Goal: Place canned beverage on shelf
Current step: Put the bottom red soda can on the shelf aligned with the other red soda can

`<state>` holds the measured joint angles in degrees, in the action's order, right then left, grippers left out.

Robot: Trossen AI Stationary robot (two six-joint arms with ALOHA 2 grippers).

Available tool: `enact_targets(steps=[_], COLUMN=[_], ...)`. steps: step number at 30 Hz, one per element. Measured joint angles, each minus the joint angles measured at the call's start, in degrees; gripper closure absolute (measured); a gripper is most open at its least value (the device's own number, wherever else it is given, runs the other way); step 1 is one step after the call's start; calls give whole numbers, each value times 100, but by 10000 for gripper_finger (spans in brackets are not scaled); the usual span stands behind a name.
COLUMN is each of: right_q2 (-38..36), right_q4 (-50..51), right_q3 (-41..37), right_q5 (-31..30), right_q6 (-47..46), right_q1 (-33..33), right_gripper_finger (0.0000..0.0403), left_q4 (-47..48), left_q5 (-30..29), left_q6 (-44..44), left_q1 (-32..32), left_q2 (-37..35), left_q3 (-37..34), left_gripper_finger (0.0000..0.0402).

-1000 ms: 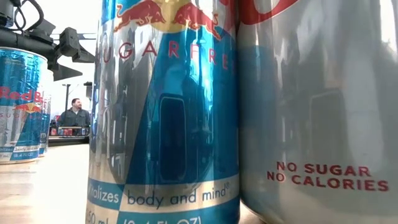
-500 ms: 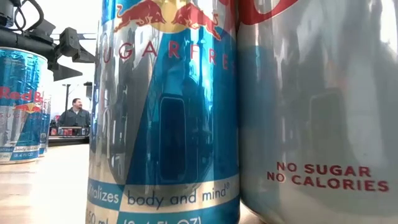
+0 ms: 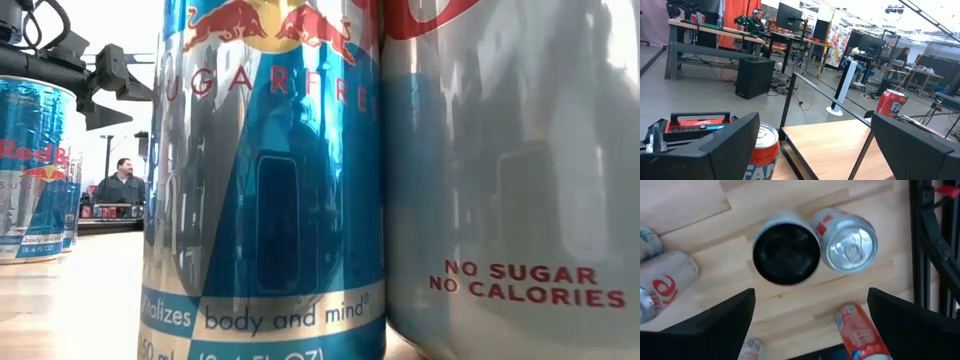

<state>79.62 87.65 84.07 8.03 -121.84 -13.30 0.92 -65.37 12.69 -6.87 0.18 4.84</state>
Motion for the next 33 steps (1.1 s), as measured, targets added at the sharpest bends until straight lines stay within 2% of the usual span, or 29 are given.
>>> enact_targets(steps=[22,33], right_q2=[287,510], right_q4=[-910,-1065], right_q3=[2,2], right_q5=[186,737], right_q6=[-3499,-3750], right_q1=[-2023,-2637], right_gripper_finger=[35,35], left_q4=[-1,1], left_q5=[-1,0], left_q6=[-2,-2], left_q1=[0,0], left_q2=[-1,0], left_q3=[0,1], left_gripper_finger=[33,33])
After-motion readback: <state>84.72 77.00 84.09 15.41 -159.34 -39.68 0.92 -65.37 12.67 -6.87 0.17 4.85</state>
